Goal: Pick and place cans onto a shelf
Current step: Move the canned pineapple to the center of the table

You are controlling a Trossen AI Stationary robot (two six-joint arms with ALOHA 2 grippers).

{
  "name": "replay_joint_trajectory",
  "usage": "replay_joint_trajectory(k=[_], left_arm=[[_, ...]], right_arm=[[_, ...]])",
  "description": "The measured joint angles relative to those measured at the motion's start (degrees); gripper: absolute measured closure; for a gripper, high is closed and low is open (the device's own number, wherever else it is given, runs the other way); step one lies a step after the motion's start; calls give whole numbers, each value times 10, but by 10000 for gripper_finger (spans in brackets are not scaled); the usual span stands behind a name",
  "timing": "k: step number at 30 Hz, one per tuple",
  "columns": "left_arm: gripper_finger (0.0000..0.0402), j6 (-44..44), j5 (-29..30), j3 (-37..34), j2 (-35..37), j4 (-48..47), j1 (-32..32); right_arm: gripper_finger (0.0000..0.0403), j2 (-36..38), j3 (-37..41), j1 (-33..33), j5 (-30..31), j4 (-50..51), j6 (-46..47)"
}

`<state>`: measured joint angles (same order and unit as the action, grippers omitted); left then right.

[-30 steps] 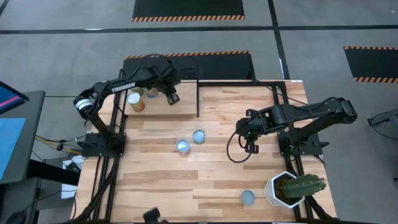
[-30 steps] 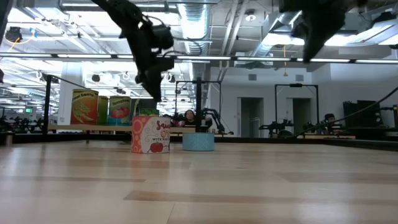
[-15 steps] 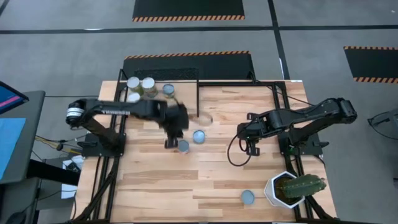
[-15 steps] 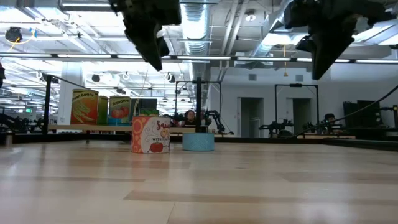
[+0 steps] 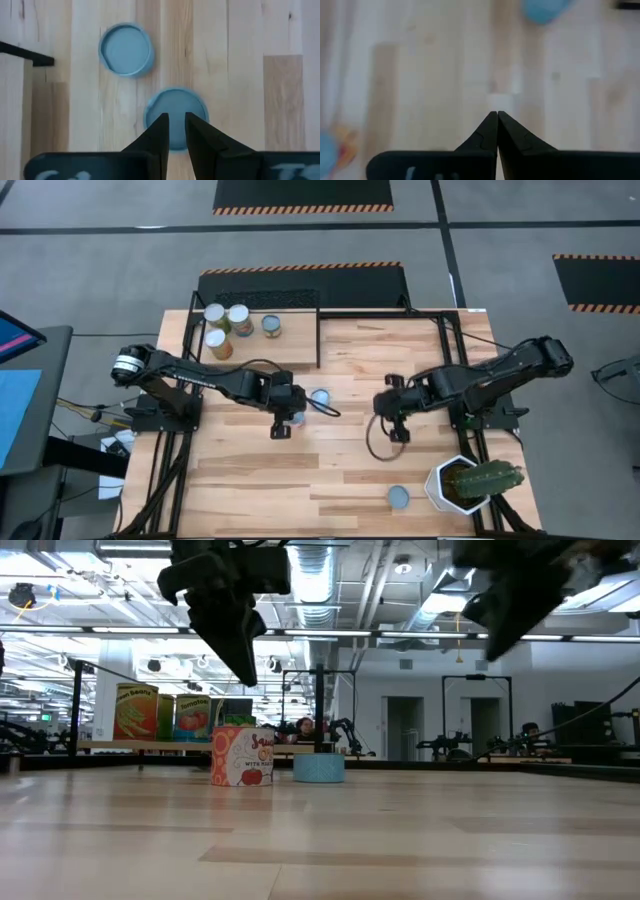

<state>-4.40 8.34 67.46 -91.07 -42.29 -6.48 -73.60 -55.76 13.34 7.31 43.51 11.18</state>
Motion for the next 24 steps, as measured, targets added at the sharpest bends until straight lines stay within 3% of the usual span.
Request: replay_joint_trajectory(k=[5, 9, 13, 19, 24], left_arm=[[351, 8, 1, 0, 0, 1, 1], [351, 14, 2, 0, 0, 2, 2], [351, 16, 14, 0, 0, 4, 2], [351, 25, 31, 0, 0, 5, 3], [351, 38, 31, 0, 0, 8, 3]], right_arm=[[375, -21, 2, 72, -74, -7, -24], [385, -66, 0, 97, -186, -70, -12], [389, -135, -28, 102, -291, -47, 19], [377, -216, -89, 121, -314, 37, 25], [381, -261, -113, 145, -321, 40, 40]])
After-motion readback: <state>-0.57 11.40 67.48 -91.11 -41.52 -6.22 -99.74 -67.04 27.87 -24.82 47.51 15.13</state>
